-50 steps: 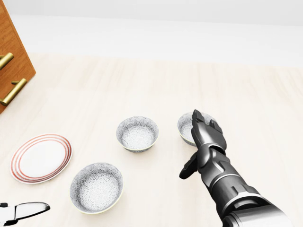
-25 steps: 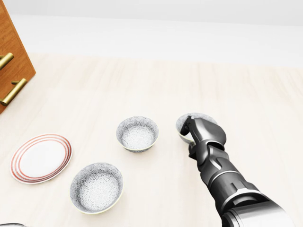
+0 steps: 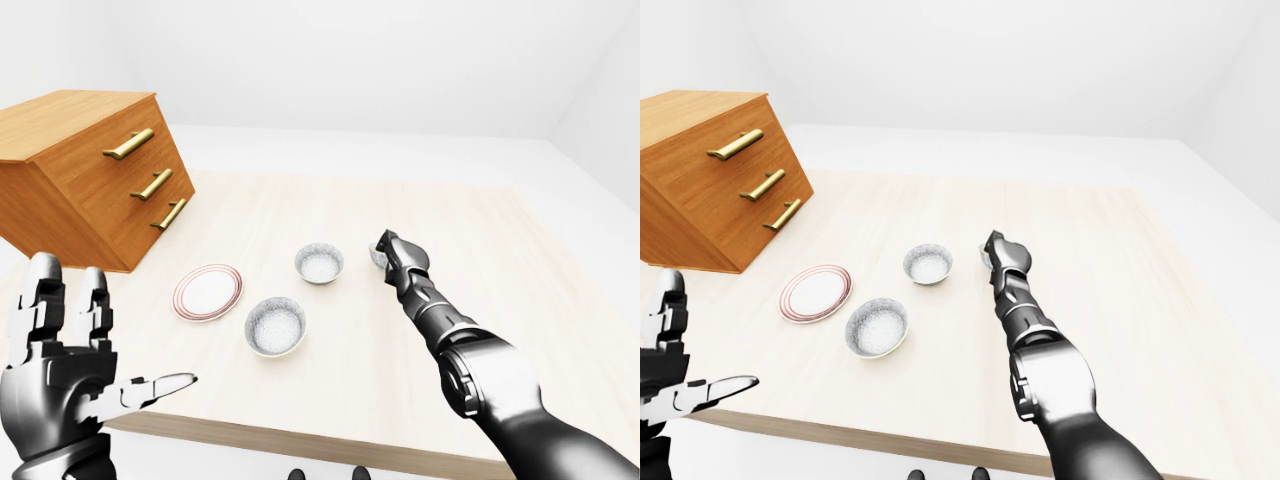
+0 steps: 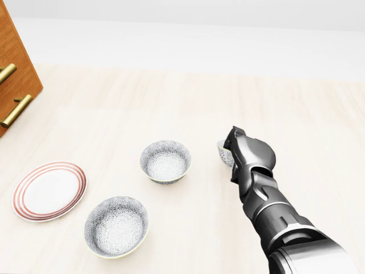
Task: Stack the bowl at the front on the bowl in the middle.
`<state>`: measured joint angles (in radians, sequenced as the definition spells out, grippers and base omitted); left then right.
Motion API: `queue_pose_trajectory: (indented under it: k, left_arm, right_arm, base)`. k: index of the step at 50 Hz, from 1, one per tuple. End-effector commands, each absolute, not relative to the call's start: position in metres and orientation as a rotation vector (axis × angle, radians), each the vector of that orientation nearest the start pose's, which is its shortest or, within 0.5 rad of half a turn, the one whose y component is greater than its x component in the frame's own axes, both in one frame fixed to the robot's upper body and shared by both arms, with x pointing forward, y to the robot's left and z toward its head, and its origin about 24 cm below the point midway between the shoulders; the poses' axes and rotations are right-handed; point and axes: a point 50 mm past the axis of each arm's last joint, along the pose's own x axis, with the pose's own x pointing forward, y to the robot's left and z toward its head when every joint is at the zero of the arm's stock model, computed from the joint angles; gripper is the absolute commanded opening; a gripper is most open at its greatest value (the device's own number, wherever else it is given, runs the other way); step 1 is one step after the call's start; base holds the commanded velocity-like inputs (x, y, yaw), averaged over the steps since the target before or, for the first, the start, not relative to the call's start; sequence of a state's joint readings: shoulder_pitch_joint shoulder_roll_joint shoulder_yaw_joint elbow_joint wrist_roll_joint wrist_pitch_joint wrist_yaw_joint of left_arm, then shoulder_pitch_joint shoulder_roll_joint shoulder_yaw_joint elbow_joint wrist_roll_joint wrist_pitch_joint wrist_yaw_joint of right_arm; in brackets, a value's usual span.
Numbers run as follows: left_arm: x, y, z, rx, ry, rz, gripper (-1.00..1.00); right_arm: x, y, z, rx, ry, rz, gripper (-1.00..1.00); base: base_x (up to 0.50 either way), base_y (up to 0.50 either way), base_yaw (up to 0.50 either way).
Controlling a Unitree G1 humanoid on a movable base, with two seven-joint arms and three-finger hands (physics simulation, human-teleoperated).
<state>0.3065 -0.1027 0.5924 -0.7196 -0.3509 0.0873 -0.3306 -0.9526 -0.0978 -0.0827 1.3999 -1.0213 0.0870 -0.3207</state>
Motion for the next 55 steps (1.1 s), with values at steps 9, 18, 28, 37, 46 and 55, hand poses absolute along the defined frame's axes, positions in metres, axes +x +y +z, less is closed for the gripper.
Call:
queue_pose_trajectory:
  k: [9,18,28,37,46,55]
  left_arm:
    - [0.136,0.253,0.14,-0.061,-0.423,0.244,1.0]
    - [0.142,0.253,0.137,-0.072,-0.413,0.24,1.0]
    - [0.151,0.249,0.134,-0.082,-0.397,0.228,1.0]
    - [0.155,0.245,0.135,-0.081,-0.399,0.215,1.0]
    - [0.159,0.244,0.135,-0.082,-0.398,0.209,1.0]
    - [0.188,0.237,0.125,-0.072,-0.343,0.189,1.0]
  right_arm:
    - [0.383,-0.151,0.048,-1.298,0.228,-0.039,-1.0]
    - [0.391,-0.157,0.068,-1.32,0.15,-0.124,-1.0]
    - [0.397,-0.163,0.084,-1.318,0.06,-0.186,-1.0]
    - [0.397,-0.144,0.089,-1.373,-0.133,-0.098,-1.0]
    - [0.397,-0.126,0.09,-1.426,-0.195,-0.045,-1.0]
    - [0.394,-0.111,0.088,-1.471,-0.248,0.002,-1.0]
  base:
    - [0.0,0.0,0.0]
    - [0.0,0.0,0.0]
    - [0.0,0.0,0.0]
    - [0.0,0.0,0.0]
    - [0.0,0.0,0.0]
    - [0.0,0.0,0.0]
